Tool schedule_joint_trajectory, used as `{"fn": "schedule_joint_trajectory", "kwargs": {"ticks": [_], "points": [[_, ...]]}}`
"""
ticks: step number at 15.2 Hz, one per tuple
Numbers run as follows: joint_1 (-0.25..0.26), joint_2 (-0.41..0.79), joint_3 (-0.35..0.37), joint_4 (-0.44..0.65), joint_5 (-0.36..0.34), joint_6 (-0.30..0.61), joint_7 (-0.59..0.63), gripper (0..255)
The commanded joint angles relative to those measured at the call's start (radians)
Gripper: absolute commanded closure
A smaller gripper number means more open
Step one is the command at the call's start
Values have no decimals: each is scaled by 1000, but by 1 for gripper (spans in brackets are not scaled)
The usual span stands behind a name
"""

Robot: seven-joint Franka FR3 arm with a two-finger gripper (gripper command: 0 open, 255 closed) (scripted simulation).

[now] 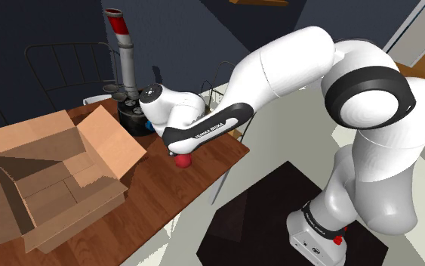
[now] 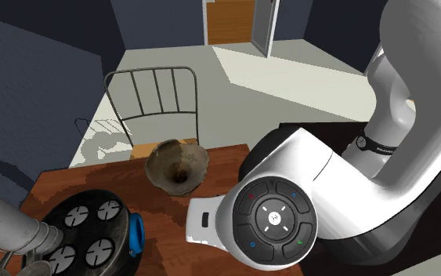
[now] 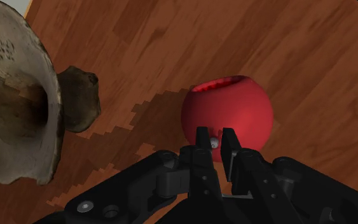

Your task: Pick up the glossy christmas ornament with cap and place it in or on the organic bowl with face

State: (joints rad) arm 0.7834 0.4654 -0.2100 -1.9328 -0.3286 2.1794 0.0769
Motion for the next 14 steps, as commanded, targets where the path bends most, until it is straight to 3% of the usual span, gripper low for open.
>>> {"fn": "schedule_joint_trajectory", "kwargs": {"ticks": [1,14], "points": [[0,0,0,0,0,0,0,255],[8,-103,-3,24,3,-122,-35,255]]}}
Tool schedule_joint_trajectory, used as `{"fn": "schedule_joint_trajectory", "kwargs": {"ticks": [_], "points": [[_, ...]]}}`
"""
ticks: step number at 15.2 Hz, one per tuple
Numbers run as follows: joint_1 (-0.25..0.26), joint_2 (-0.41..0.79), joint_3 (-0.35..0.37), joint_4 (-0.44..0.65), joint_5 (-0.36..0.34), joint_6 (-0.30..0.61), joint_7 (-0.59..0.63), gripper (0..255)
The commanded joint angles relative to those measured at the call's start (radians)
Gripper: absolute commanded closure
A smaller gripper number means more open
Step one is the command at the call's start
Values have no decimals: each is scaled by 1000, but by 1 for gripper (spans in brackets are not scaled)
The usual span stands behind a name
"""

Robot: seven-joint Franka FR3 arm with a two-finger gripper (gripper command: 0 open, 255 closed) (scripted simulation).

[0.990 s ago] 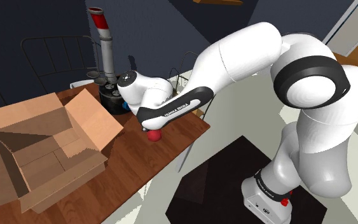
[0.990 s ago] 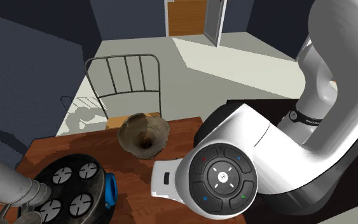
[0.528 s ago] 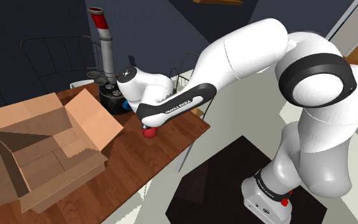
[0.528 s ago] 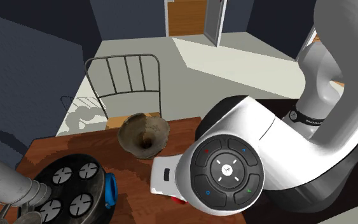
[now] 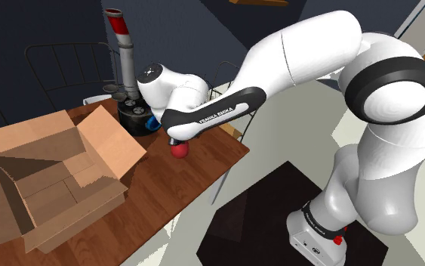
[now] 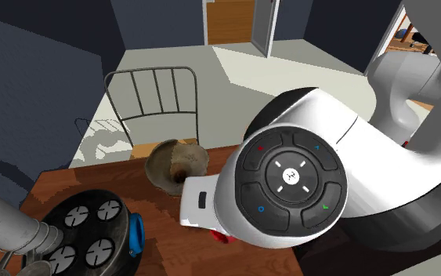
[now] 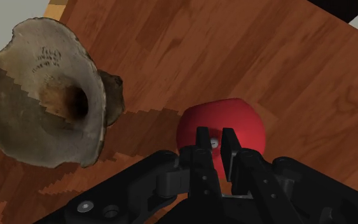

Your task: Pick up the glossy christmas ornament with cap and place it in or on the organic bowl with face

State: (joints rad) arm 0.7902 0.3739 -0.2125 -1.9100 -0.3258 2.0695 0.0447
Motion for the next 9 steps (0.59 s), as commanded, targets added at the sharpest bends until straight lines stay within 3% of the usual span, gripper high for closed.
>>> {"fn": "schedule_joint_trajectory", "kwargs": {"ticks": [1,9], "points": [[2,-19,0,4,0,-23,-6,255],[7,-74,-1,39,2,-110,-30,255]]}}
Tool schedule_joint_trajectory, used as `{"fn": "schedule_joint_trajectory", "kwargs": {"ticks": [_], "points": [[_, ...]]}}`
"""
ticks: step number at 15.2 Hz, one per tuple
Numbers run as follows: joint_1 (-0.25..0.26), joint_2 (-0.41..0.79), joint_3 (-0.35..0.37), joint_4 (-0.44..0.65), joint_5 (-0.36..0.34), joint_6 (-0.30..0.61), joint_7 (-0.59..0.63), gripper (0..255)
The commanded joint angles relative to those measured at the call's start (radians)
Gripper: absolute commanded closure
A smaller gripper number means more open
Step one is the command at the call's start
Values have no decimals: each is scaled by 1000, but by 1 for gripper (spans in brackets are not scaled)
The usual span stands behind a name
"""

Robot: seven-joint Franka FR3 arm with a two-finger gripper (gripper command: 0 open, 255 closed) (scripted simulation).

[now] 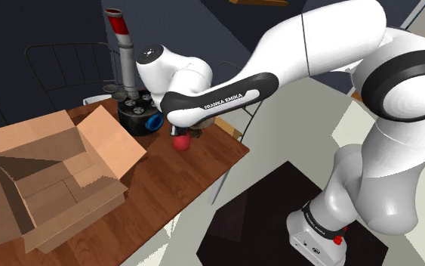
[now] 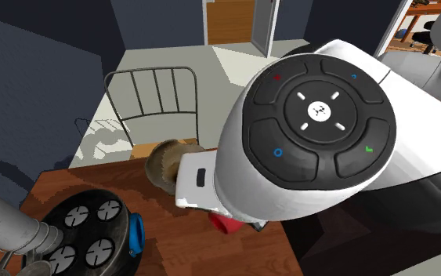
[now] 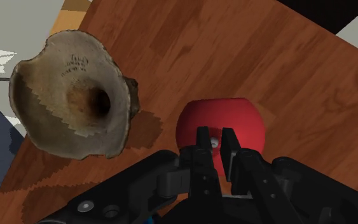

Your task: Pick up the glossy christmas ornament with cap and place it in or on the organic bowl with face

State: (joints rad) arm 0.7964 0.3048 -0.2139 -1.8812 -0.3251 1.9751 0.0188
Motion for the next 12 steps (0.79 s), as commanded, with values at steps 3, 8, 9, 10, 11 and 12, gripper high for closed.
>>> {"fn": "schedule_joint_trajectory", "kwargs": {"ticks": [3,8,9,10,11,12], "points": [[3,-23,0,27,2,-49,-13,255],[6,-50,0,60,3,-105,-29,255],[6,-54,0,67,3,-117,-32,255],[7,-59,0,74,3,-128,-35,255],[7,-63,0,82,3,-140,-38,255],[8,-68,0,90,4,-151,-42,255]]}}
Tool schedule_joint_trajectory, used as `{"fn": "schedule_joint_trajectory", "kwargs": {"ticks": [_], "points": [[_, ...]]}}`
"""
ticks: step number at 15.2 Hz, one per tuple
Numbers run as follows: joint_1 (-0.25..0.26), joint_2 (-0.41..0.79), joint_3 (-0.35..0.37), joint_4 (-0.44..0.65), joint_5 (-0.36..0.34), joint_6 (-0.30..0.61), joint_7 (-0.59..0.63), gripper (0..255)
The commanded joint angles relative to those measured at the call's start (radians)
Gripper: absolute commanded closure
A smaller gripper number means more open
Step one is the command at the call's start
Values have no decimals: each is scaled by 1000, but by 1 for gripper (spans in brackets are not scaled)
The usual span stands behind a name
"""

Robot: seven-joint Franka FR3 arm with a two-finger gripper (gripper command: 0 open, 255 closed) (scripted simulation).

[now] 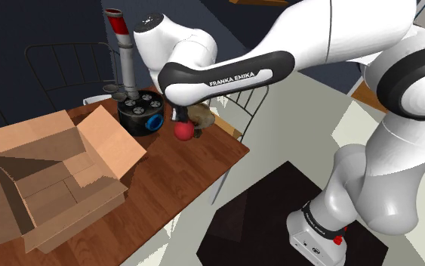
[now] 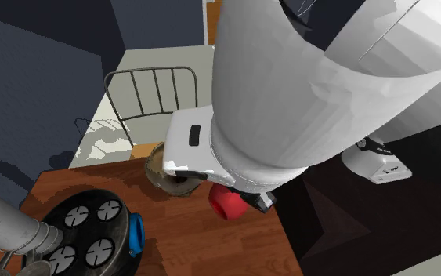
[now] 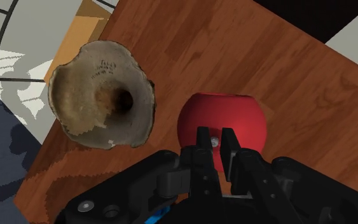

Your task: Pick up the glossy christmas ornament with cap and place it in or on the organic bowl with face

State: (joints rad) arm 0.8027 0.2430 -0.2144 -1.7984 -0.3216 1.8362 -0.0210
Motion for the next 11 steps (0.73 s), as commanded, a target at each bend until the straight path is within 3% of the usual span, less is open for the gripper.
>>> {"fn": "schedule_joint_trajectory", "kwargs": {"ticks": [1,8,11], "points": [[2,-10,1,15,0,-24,-5,255],[5,-31,1,71,1,-98,-26,255],[-34,-18,-26,108,-1,-99,-95,255]]}}
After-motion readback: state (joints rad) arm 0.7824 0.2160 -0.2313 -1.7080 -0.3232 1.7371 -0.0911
